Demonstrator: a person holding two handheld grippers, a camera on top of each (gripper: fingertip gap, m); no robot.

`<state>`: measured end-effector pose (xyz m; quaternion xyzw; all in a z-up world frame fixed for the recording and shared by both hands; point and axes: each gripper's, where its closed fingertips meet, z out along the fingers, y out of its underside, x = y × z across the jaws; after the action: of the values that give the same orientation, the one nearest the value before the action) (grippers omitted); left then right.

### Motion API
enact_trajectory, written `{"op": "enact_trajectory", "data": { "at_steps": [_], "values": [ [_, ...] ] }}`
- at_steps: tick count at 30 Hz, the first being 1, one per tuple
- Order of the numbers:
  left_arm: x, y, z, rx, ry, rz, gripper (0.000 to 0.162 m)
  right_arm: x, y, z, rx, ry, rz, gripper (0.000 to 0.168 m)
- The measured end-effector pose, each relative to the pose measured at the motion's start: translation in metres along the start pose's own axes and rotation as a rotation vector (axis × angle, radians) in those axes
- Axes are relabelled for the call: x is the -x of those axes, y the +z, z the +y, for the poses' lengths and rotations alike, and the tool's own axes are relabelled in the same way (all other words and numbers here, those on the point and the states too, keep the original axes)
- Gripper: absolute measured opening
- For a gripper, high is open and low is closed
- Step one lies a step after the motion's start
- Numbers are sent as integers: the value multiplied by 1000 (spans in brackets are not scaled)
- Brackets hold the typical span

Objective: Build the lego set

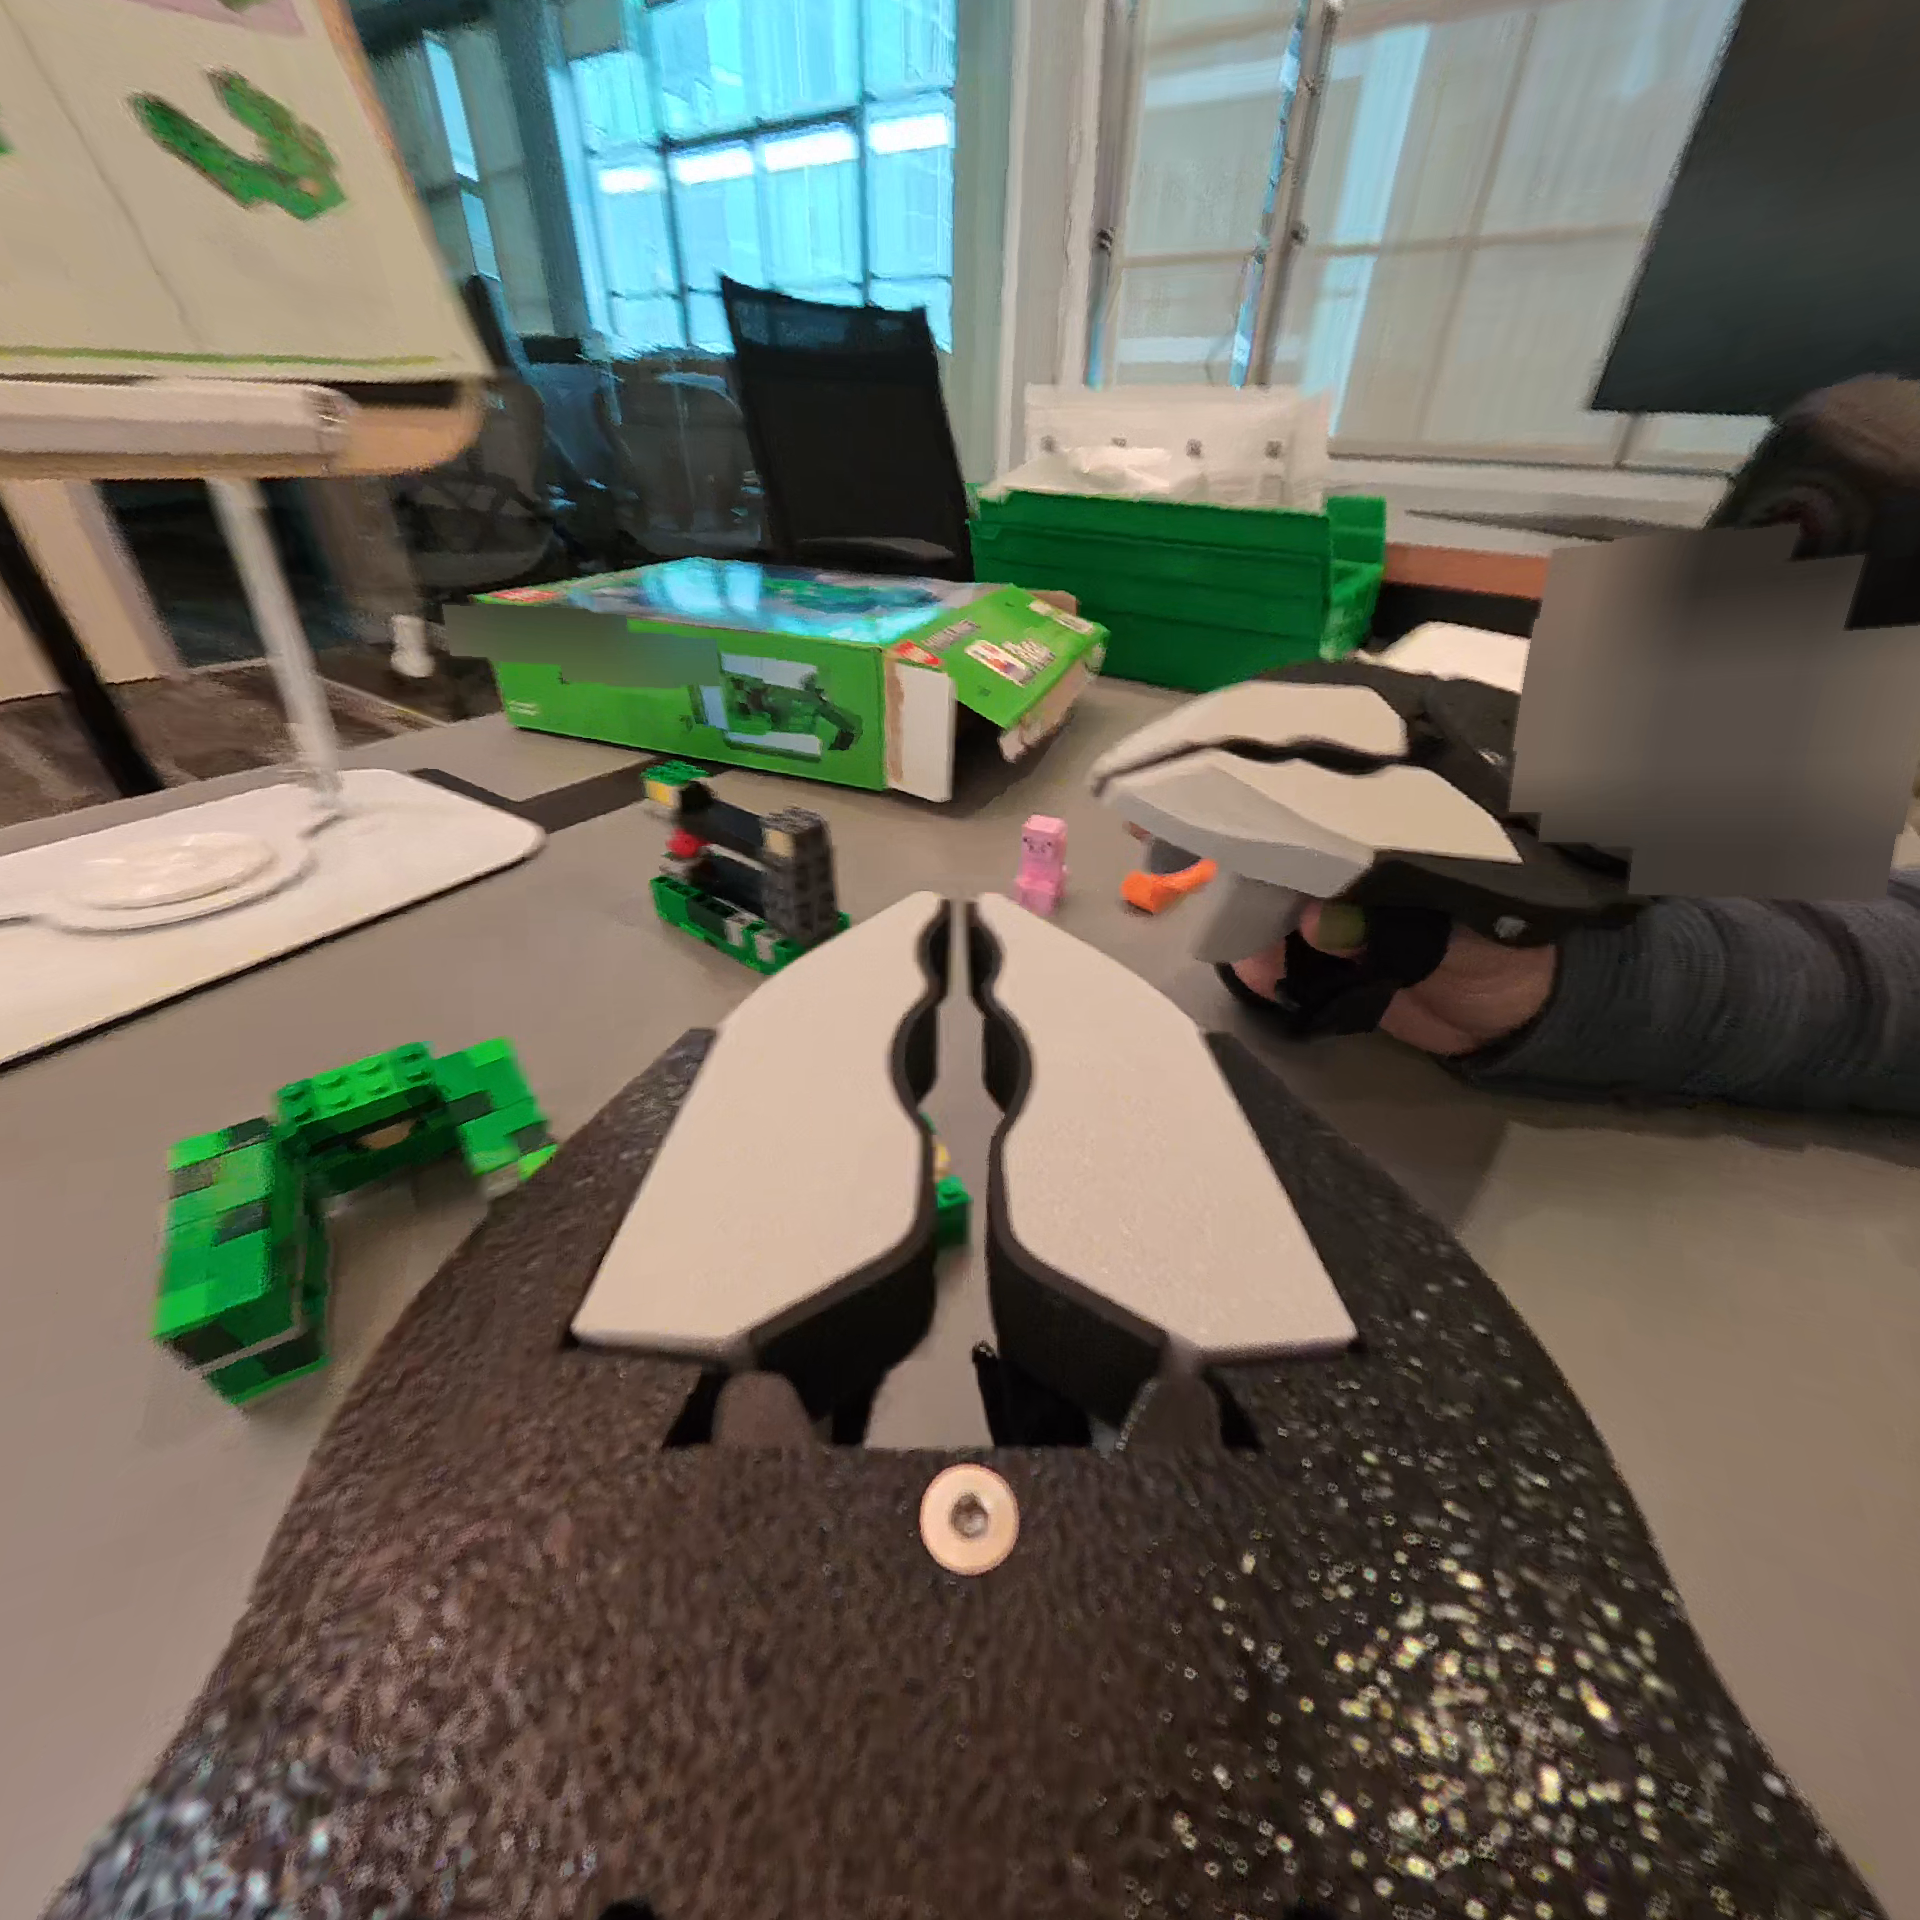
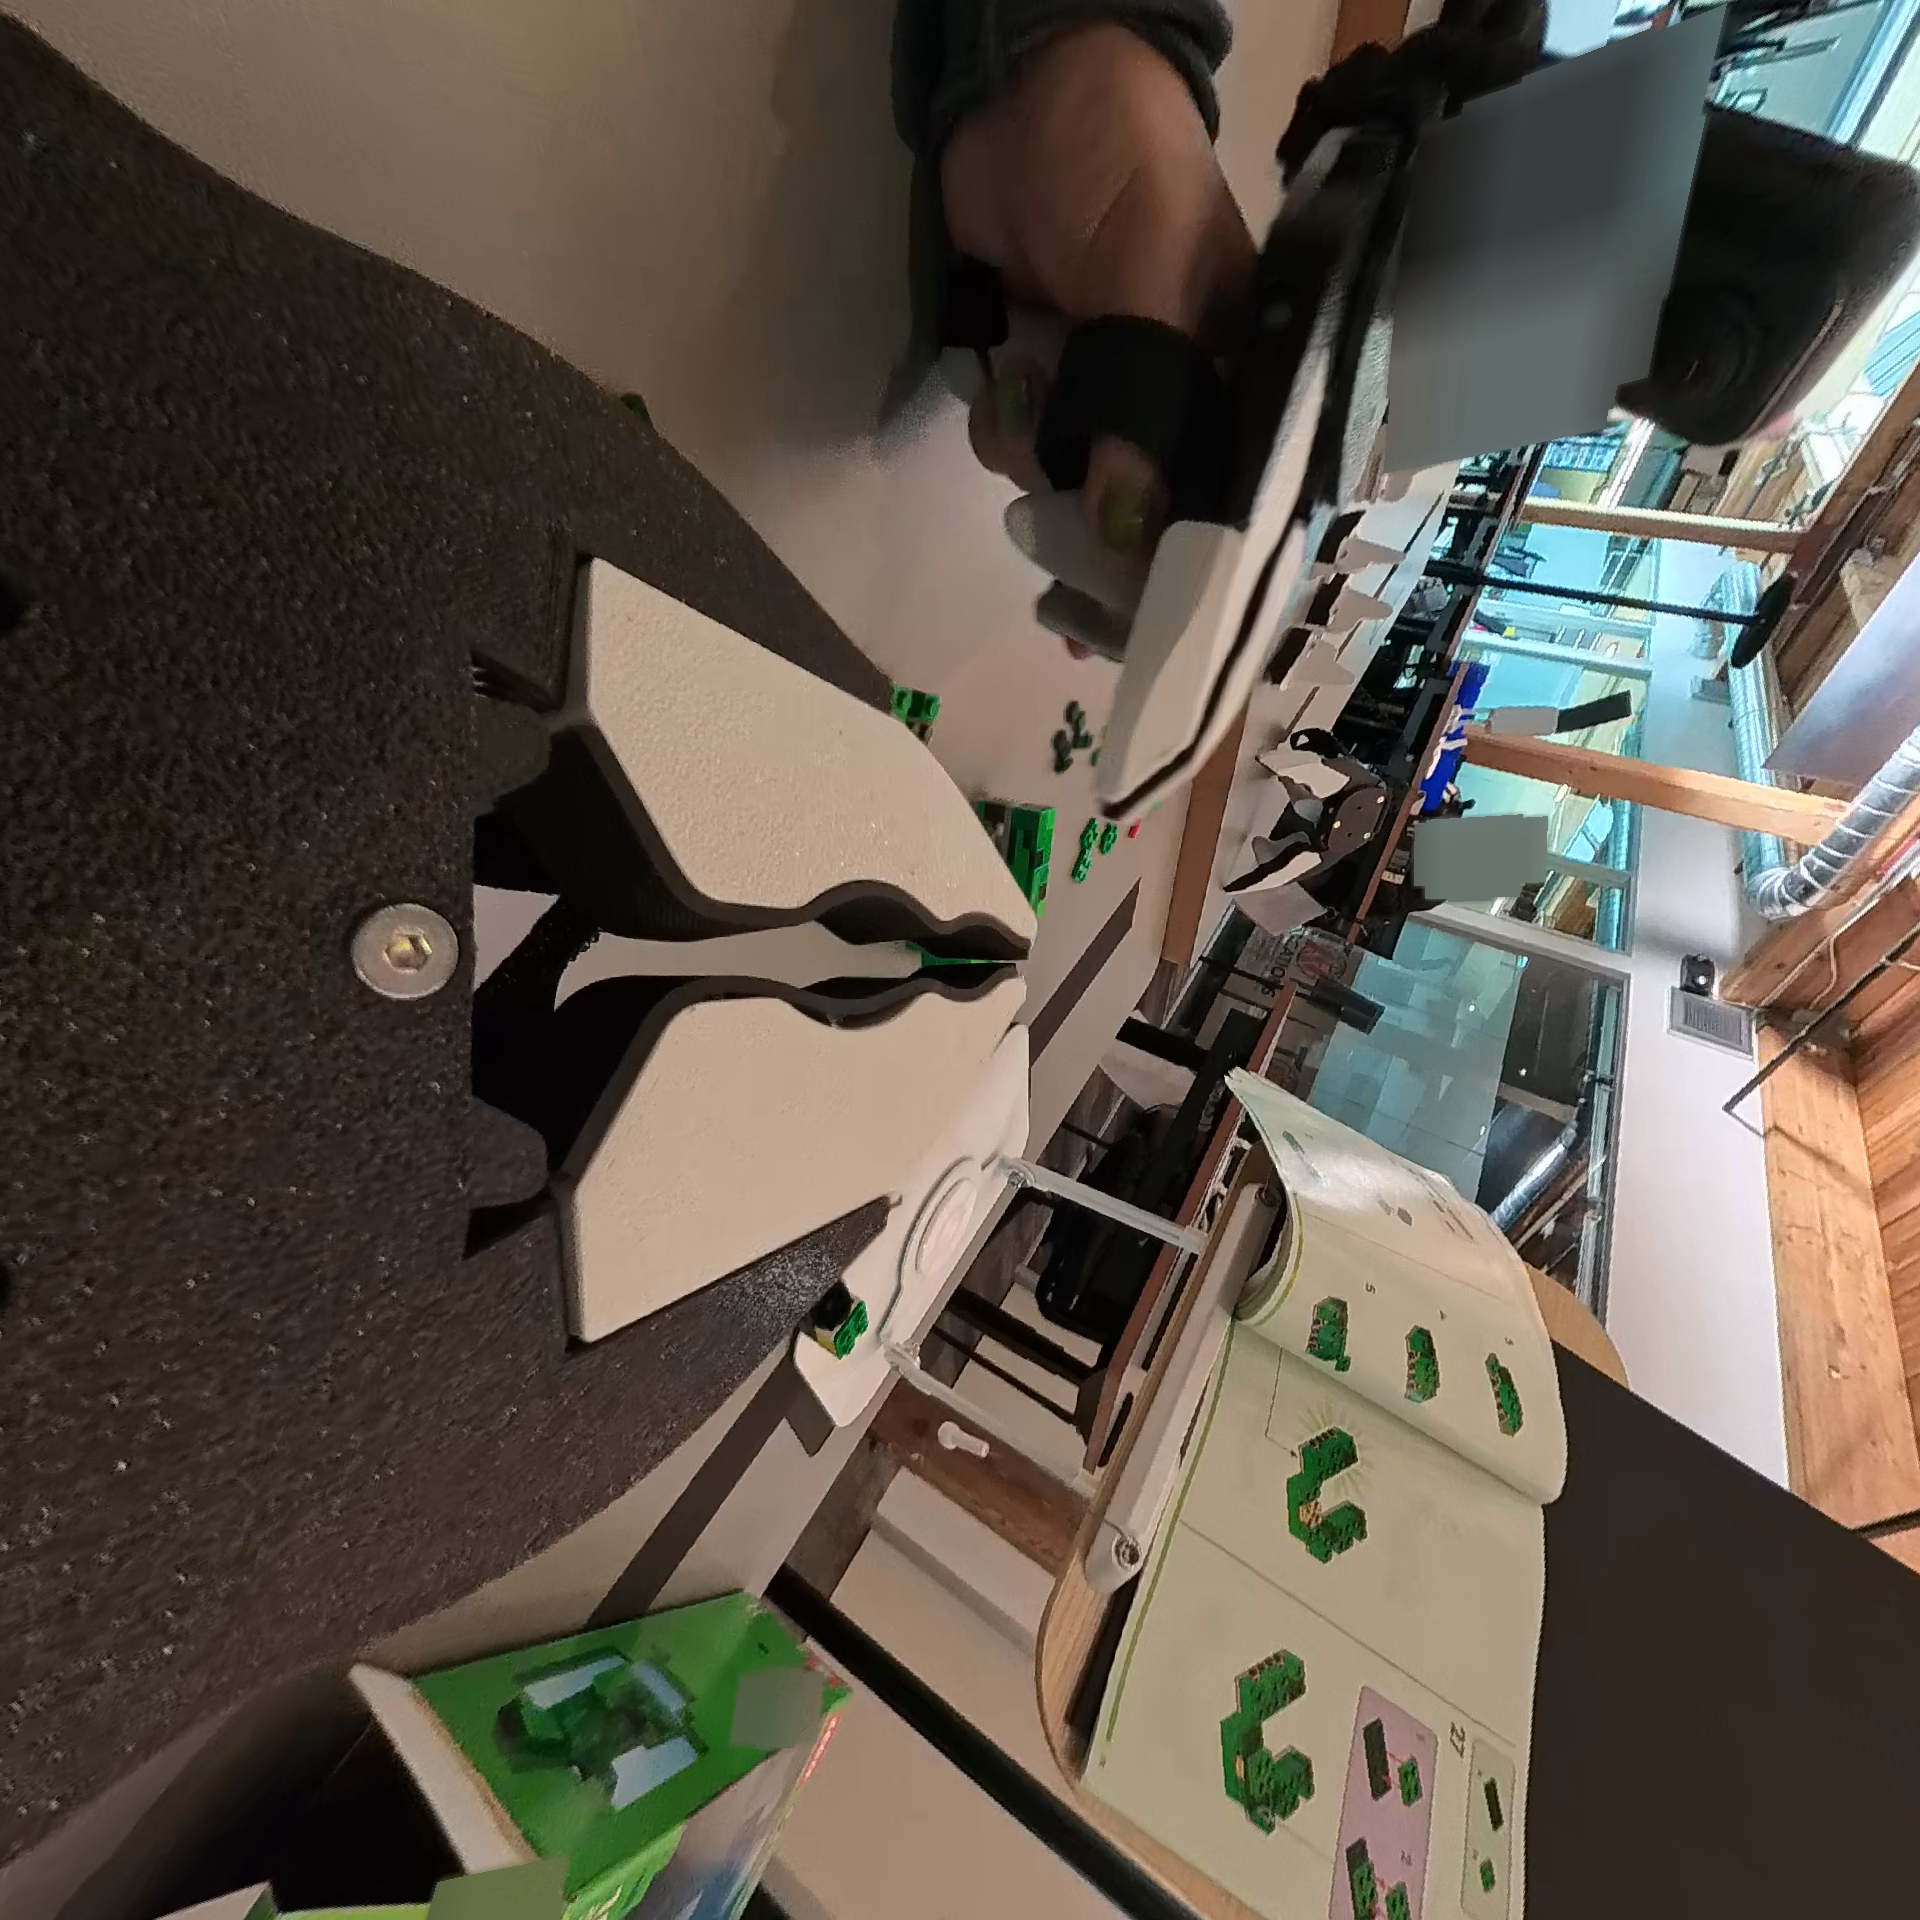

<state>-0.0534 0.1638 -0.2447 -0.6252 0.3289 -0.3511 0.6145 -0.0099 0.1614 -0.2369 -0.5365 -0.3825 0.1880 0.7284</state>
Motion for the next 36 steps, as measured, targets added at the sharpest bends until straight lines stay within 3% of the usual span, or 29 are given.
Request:
{"op": "enact_trajectory", "data": {
  "at_steps": [2, 17, 24, 29, 36],
  "values": [
    [25, -11, -8, -53, -26, -132, 26, -1, -1, 1, 8, -40, 12, 0],
    [92, -56, -14, -99, -43, -355, 21, 9, -1, 7, 62, -73, -58, 0],
    [93, -54, -8, -49, -36, -314, 22, 41, -19, 15, 115, -93, -371, 1],
    [81, -41, 0, 20, 39, -276, 21, 73, -40, 44, 362, -108, -668, 4],
    [77, -38, 1, 23, 29, -247, 20, 87, -44, 64, 556, -64, -757, 22]
  ]
}}
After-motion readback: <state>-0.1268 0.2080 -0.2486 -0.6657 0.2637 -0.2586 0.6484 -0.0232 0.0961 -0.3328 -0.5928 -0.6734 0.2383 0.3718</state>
